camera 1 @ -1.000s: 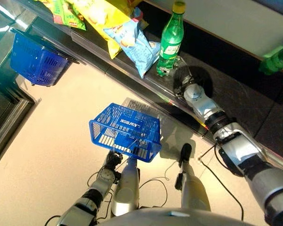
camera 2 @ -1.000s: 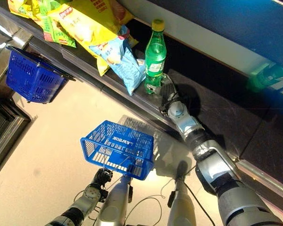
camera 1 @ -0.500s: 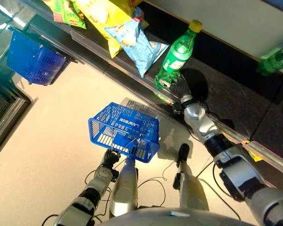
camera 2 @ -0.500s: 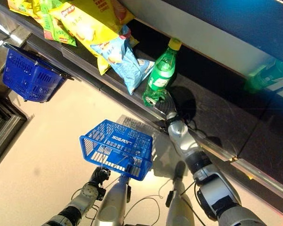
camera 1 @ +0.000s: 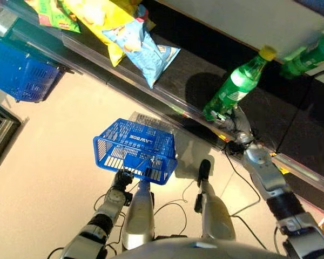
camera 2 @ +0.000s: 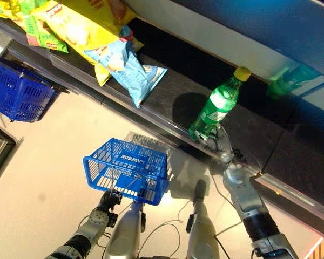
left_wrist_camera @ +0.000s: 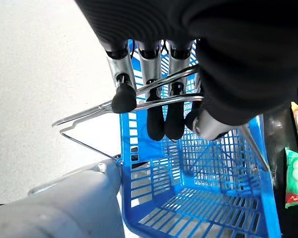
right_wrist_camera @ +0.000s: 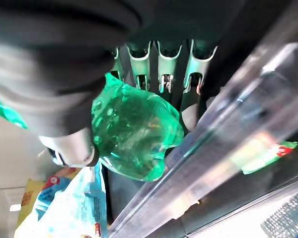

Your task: Pick up the snacks into the basket

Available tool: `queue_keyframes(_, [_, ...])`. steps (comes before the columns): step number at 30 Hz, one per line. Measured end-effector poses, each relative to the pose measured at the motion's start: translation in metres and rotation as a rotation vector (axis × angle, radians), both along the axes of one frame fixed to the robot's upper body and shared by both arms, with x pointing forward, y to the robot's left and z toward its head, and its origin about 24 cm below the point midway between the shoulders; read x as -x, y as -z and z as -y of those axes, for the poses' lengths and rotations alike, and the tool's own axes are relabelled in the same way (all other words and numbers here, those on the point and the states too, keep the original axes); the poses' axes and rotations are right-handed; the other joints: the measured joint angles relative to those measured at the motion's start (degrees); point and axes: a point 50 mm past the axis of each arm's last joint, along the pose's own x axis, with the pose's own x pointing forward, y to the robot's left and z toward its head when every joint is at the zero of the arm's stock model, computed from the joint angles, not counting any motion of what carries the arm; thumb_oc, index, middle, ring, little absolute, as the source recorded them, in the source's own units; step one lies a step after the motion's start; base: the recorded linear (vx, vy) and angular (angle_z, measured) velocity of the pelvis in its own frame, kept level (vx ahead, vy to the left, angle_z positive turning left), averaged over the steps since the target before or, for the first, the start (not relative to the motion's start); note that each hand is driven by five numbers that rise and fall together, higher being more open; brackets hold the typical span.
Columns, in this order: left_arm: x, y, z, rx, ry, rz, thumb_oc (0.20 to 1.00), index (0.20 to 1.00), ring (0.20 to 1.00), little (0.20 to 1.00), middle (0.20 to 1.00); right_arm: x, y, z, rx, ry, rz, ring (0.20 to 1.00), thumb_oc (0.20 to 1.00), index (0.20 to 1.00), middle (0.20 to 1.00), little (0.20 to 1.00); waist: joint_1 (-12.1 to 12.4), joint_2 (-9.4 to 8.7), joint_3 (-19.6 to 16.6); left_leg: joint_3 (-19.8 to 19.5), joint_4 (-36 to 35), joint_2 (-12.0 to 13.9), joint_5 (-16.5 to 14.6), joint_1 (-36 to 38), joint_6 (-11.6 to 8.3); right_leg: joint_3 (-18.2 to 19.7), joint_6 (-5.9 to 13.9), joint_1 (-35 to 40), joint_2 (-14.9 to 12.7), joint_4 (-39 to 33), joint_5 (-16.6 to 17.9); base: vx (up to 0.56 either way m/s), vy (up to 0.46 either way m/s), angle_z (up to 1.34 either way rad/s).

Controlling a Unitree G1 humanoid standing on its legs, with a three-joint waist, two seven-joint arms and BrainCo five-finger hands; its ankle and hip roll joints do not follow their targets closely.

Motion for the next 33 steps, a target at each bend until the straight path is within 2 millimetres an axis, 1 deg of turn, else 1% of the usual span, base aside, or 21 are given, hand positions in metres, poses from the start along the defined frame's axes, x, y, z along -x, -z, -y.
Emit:
queue_keyframes(2, [0.001, 0.001, 0.0, 0.0, -0.002, -0.009, 0.2, 0.2, 0.2, 0.2, 0.2, 0.01, 0.005, 0.004, 0.009, -0.012, -0.021, 0.2, 0.2, 0.2, 0.2, 0.2, 0.0, -0.07, 0.0, 0.2, -0.3, 0.0, 0.0, 0.8, 0.01, 0.0, 0.08, 0.5, 0.0, 0.0, -0.1, 0.02, -0.045, -0.04])
queue_keyframes(3, [0.002, 0.002, 0.0, 0.0, -0.002, -0.014, 0.2, 0.2, 0.2, 0.2, 0.2, 0.019, 0.013, 0.009, 0.017, -0.013, -0.059, 0.2, 0.2, 0.2, 0.2, 0.2, -0.3, -0.14, 0.0, 0.2, -0.3, 0.0, 0.0, 1.2, 0.01, 0.1, 0.1, 0.8, 0.0, 0.0, -0.1, 0.04, -0.063, -0.03])
queue_keyframes(4, [0.002, 0.003, 0.0, 0.001, -0.004, -0.018, 0.2, 0.2, 0.2, 0.2, 0.2, 0.024, 0.017, 0.012, 0.023, -0.014, -0.078, 0.2, 0.2, 0.2, 0.2, 0.2, -0.8, -0.15, 0.0, 0.2, -0.5, 0.0, 0.0, 1.5, 0.01, 0.1, 0.13, 1.0, 0.0, 0.0, -0.1, 0.04, -0.052, 0.04])
queue_keyframes(5, [0.005, 0.005, -0.001, 0.003, -0.018, -0.031, 0.2, 0.2, 0.2, 0.2, 0.2, 0.036, 0.024, 0.018, 0.044, -0.025, -0.118, 0.2, 0.2, 0.2, 0.2, 0.2, -1.4, -0.22, 0.0, 0.2, -0.8, 0.0, 0.0, 2.1, 0.02, 0.0, 0.21, 1.7, 0.0, 0.0, -0.2, 0.04, -0.035, 0.03])
queue_keyframes(6, [0.007, 0.006, -0.004, 0.001, -0.03, -0.041, 0.2, 0.2, 0.2, 0.2, 0.2, 0.039, 0.028, 0.019, 0.059, -0.031, -0.138, 0.2, 0.2, 0.2, 0.2, 0.2, -1.4, -0.45, -0.1, 0.3, -1.0, 0.0, 0.0, 2.6, 0.02, 0.1, 0.26, 1.9, 0.0, 0.0, -0.2, 0.0, 0.0, 0.0])
queue_keyframes(8, [0.01, 0.009, -0.007, -0.013, -0.036, -0.065, 0.2, 0.2, 0.2, 0.2, 0.2, 0.055, 0.042, 0.026, 0.095, -0.034, -0.212, 0.2, 0.2, 0.2, 0.2, 0.2, -1.7, -0.69, -0.2, 0.9, -1.4, 0.0, 0.0, 3.9, 0.03, 0.7, 0.54, 2.6, 0.0, 0.0, -0.4, 0.03, -0.033, -0.13])
queue_keyframes(9, [0.011, 0.009, -0.008, -0.015, -0.038, -0.072, 0.2, 0.2, 0.2, 0.2, 0.2, 0.062, 0.047, 0.029, 0.102, -0.03, -0.239, 0.2, 0.2, 0.2, 0.2, 0.2, -2.3, -0.82, -0.3, 1.2, -1.6, 0.0, 0.0, 4.1, 0.05, 1.1, 0.54, 2.6, 0.0, 0.0, -0.4, 0.04, -0.048, -0.15])
queue_keyframes(11, [0.015, 0.012, -0.011, -0.013, -0.064, -0.09, 0.2, 0.2, 0.2, 0.2, 0.2, 0.068, 0.056, 0.031, 0.115, -0.031, -0.284, 0.2, 0.2, 0.2, 0.2, 0.2, -3.2, -1.27, -0.5, 1.7, -1.8, 0.1, 0.0, 4.8, 0.08, 1.5, 0.39, 2.9, 0.0, 0.0, -0.3, 0.03, -0.035, -0.15])
queue_keyframes(12, [0.015, 0.012, -0.013, -0.013, -0.075, -0.096, 0.2, 0.2, 0.2, 0.2, 0.2, 0.075, 0.061, 0.034, 0.152, -0.026, -0.311, 0.2, 0.2, 0.2, 0.2, 0.2, -3.7, -1.52, -0.7, 2.0, -2.0, 0.1, 0.0, 5.3, 0.08, 2.0, 0.41, 3.0, 0.1, 0.0, -0.3, 0.02, -0.022, -0.14])
queue_keyframes(14, [0.017, 0.013, -0.014, -0.015, -0.086, -0.106, 0.2, 0.2, 0.2, 0.2, 0.2, 0.079, 0.066, 0.035, 0.2, -0.029, -0.334, 0.2, 0.2, 0.2, 0.2, 0.2, -4.8, -2.07, -1.4, 2.3, -2.1, 0.1, 0.0, 5.8, 0.08, 2.4, 0.4, 3.2, 0.1, 0.0, -0.3, 0.01, -0.016, -0.14])
queue_keyframes(18, [0.019, 0.015, -0.015, -0.018, -0.089, -0.116, 0.2, 0.2, 0.2, 0.2, 0.2, 0.092, 0.085, 0.041, 0.276, -0.026, -0.424, 0.2, 0.2, 0.2, 0.2, 0.2, -6.0, -3.41, -3.5, 3.5, -2.7, 0.2, 0.0, 6.7, 0.1, 3.4, 0.42, 3.1, 0.2, 0.0, -0.2, 0.02, -0.024, -0.12])
queue_keyframes(19, [0.022, 0.017, -0.016, -0.021, -0.094, -0.131, 0.2, 0.2, 0.2, 0.2, 0.2, 0.097, 0.096, 0.044, 0.304, -0.02, -0.476, 0.2, 0.2, 0.2, 0.2, 0.2, -5.9, -3.61, -4.8, 3.6, -2.9, 0.2, 0.0, 6.7, 0.1, 3.5, 0.44, 3.0, 0.2, 0.0, -0.2, 0.01, -0.021, -0.09])
queue_keyframes(21, [0.024, 0.018, -0.017, -0.024, -0.106, -0.14, 0.2, 0.2, 0.2, 0.2, 0.2, 0.105, 0.111, 0.05, 0.365, -0.006, -0.544, 0.2, 0.2, 0.2, 0.2, 0.2, -6.1, -3.75, -6.1, 4.0, -3.1, 0.2, 0.0, 7.0, 0.11, 3.9, 0.45, 2.8, 0.2, 0.0, -0.2, 0.0, -0.017, -0.1])
queue_keyframes(22, [0.025, 0.018, -0.018, -0.02, -0.126, -0.136, 0.2, 0.2, 0.2, 0.2, 0.2, 0.112, 0.122, 0.056, 0.419, 0.004, -0.611, 0.2, 0.2, 0.2, 0.2, 0.2, -5.9, -3.69, -6.7, 4.4, -3.3, 0.2, 0.0, 7.4, 0.13, 4.2, 0.49, 2.9, 0.2, 0.0, -0.2, -0.01, -0.019, -0.2])
queue_keyframes(23, [0.025, 0.017, -0.021, -0.009, -0.166, -0.126, 0.2, 0.2, 0.2, 0.2, 0.2, 0.116, 0.13, 0.061, 0.478, 0.015, -0.652, 0.2, 0.2, 0.2, 0.2, 0.2, -6.0, -3.76, -6.8, 4.9, -3.3, 0.2, 0.0, 7.7, 0.17, 4.6, 0.56, 2.9, 0.3, 0.0, -0.2, -0.01, -0.008, -0.16])
queue_keyframes(24, [0.024, 0.016, -0.022, -0.009, -0.175, -0.119, 0.2, 0.2, 0.2, 0.2, 0.2, 0.118, 0.133, 0.063, 0.501, 0.022, -0.675, 0.2, 0.2, 0.2, 0.2, 0.2, -6.0, -3.64, -6.9, 4.9, -3.4, 0.1, 0.0, 7.7, 0.17, 4.6, 0.56, 2.9, 0.2, 0.0, -0.2, -0.01, -0.007, -0.12])
queue_keyframes(26, [0.022, 0.014, -0.023, 0.004, -0.207, -0.096, 0.2, 0.2, 0.2, 0.2, 0.2, 0.125, 0.139, 0.068, 0.553, 0.03, -0.714, 0.2, 0.2, 0.2, 0.2, 0.2, -6.1, -3.49, -7.0, 5.0, -3.4, 0.2, 0.0, 7.6, 0.18, 4.9, 0.73, 2.5, 0.3, 0.0, -0.1, -0.01, -0.008, -0.07])
queue_keyframes(29, [0.011, 0.006, -0.02, 0.033, -0.227, -0.033, 0.2, 0.2, 0.2, 0.2, 0.2, 0.132, 0.147, 0.071, 0.625, 0.029, -0.754, 0.2, 0.2, 0.2, 0.2, 0.2, -6.2, -3.4, -7.1, 5.1, -3.3, 0.1, 0.1, 6.9, 0.26, 5.2, 0.89, 1.8, 0.3, 0.0, 0.1, -0.03, -0.009, -0.03])
queue_keyframes(33, [-0.002, -0.005, -0.009, 0.083, -0.216, 0.051, 0.2, 0.2, 0.2, 0.2, 0.2, 0.124, 0.157, 0.068, 0.727, 0.004, -0.776, 0.2, 0.2, 0.2, 0.2, 0.2, -6.0, -3.34, -7.2, 5.1, -3.2, 0.1, 0.2, 5.7, 0.39, 5.5, 0.76, 0.6, 0.3, 0.0, 0.6, -0.01, -0.002, 0.0])
